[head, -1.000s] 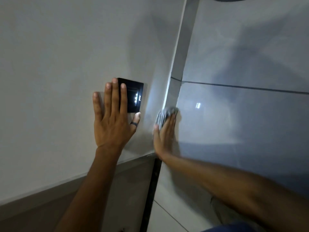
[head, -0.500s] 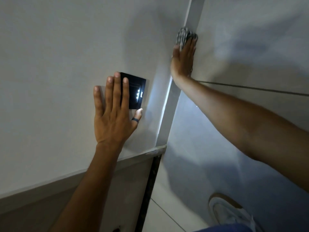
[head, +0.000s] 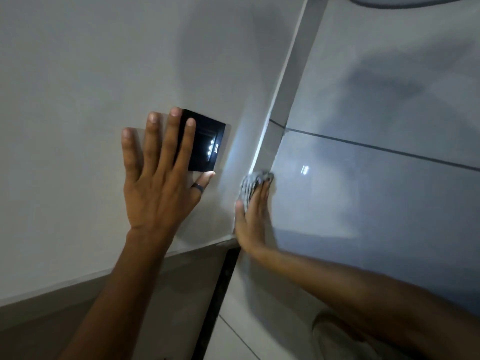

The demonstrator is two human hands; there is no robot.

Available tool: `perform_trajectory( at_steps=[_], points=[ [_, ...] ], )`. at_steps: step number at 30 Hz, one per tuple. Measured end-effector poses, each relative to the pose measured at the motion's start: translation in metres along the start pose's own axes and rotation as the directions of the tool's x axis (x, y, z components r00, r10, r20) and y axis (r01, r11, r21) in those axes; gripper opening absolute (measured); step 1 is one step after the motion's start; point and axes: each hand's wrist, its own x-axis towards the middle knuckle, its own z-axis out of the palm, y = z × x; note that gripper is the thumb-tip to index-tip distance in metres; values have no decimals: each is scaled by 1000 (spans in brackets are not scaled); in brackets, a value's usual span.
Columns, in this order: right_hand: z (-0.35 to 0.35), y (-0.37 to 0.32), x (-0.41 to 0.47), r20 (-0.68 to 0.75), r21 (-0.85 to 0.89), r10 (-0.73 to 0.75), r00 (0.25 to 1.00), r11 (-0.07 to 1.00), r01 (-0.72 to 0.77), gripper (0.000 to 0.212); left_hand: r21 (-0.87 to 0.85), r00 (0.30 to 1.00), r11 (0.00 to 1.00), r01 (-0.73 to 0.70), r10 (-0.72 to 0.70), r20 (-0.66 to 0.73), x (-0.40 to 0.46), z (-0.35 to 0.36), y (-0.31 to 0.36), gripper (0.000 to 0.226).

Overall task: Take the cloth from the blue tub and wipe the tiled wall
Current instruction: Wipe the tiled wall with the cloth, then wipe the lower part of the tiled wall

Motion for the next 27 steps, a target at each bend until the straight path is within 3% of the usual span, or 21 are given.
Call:
perform_trajectory(
  at_steps=[5, 8, 11, 14, 17, 19, 21, 23, 27],
  points=[
    [-35, -63, 113, -285, -63, -21, 958, 998, 3, 69, -47, 997, 995, 82, -82, 3, 8, 4, 15, 89],
    [-65, -88, 159, -257, -205, -41, 966, 979, -13, 74, -73, 996, 993, 94, -93, 13, 9, 7, 21, 89],
    [-70, -115, 150, -229, -326, 76, 970, 933, -150, 83, -147, 992, 982, 115, -105, 72, 11, -3, 20, 93],
    [-58, -141, 99, -108, -193, 295, 949, 930, -312, 78, -271, 973, 953, 135, -75, 219, 17, -24, 14, 105],
    [-82, -180, 52, 97, 44, 524, 846, 847, -529, 37, -471, 936, 874, 123, 56, 348, 23, -49, -6, 93],
    [-121, -222, 26, 135, 214, 577, 806, 777, -592, 32, -602, 907, 778, 179, 107, 407, 35, -76, -20, 84],
    [-163, -272, 4, 136, 312, 568, 812, 753, -579, 32, -675, 892, 681, 284, 72, 447, 49, -112, -31, 75],
    [-204, -324, -7, 138, 300, 502, 854, 800, -519, 36, -725, 905, 583, 367, -44, 422, 71, -149, -39, 71],
    [-282, -426, 10, -51, -57, 273, 961, 960, -275, 45, -779, 891, 434, 453, -220, 396, 137, -211, -42, 73]
  ],
)
